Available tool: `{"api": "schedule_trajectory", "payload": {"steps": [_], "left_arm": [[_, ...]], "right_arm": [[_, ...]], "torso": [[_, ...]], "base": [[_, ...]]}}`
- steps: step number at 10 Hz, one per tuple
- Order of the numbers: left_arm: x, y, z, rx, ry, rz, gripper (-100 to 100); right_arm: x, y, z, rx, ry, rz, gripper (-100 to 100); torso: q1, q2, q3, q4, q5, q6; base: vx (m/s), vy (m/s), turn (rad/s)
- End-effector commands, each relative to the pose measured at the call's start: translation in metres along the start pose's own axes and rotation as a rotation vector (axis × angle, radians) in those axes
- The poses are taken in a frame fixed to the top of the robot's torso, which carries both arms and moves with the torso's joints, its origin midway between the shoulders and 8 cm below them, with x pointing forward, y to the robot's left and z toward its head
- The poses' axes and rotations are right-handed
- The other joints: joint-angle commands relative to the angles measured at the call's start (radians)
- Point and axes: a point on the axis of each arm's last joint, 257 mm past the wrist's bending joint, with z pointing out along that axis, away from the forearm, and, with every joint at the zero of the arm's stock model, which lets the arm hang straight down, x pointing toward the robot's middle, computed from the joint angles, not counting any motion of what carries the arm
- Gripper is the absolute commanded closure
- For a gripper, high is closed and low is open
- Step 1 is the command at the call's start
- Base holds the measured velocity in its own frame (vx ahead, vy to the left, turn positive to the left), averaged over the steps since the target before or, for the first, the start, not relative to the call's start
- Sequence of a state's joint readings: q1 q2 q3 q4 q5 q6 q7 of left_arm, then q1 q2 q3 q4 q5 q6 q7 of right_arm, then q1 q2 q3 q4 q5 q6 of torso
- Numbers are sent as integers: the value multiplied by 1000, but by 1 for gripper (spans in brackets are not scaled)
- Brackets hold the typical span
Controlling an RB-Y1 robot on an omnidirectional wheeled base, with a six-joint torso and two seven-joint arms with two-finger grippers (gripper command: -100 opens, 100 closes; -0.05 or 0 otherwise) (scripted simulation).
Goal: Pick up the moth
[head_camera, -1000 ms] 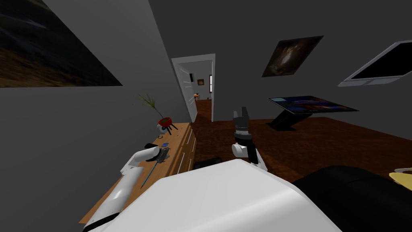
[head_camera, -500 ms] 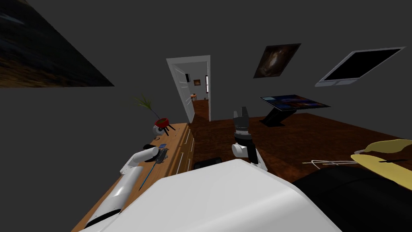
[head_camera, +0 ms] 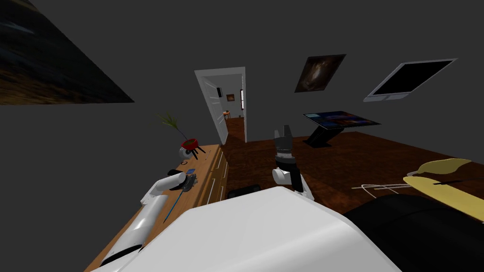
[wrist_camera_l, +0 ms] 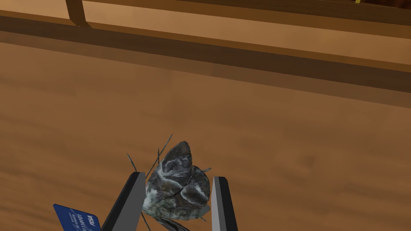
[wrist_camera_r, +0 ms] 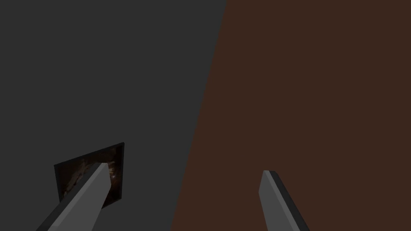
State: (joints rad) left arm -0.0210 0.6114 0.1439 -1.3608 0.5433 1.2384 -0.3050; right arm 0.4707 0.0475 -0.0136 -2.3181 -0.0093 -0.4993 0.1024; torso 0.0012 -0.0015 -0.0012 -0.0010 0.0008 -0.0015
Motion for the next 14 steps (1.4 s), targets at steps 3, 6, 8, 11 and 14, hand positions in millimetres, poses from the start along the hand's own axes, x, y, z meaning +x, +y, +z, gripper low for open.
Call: {"api": "schedule_trajectory", "payload": {"steps": [3, 6, 8, 11, 14], "left_arm": [[0, -1, 0, 2, 0, 1, 0], [14, -3, -9, 4, 11, 43, 100], [22, -5, -14, 7, 17, 69, 100], [34, -7, -23, 12, 27, 108, 100], [36, -8, -25, 13, 28, 114, 0]], "right_arm": [[0, 0, 0, 0, 0, 0, 0], [0, 0, 0, 0, 0, 0, 0], [0, 0, 0, 0, 0, 0, 0], [0, 0, 0, 0, 0, 0, 0], [0, 0, 0, 0, 0, 0, 0]], "torso": [[0, 0, 0, 0, 0, 0], [1, -4, -2, -1, 0, -2], [-1, -5, -3, -2, 0, -1], [0, -5, -3, -2, 0, -2], [0, -4, -3, -2, 0, -1]], "base": [[0, 0, 0], [58, 1, 188], [64, -13, 108], [52, -10, 135], [29, -5, 53]]}}
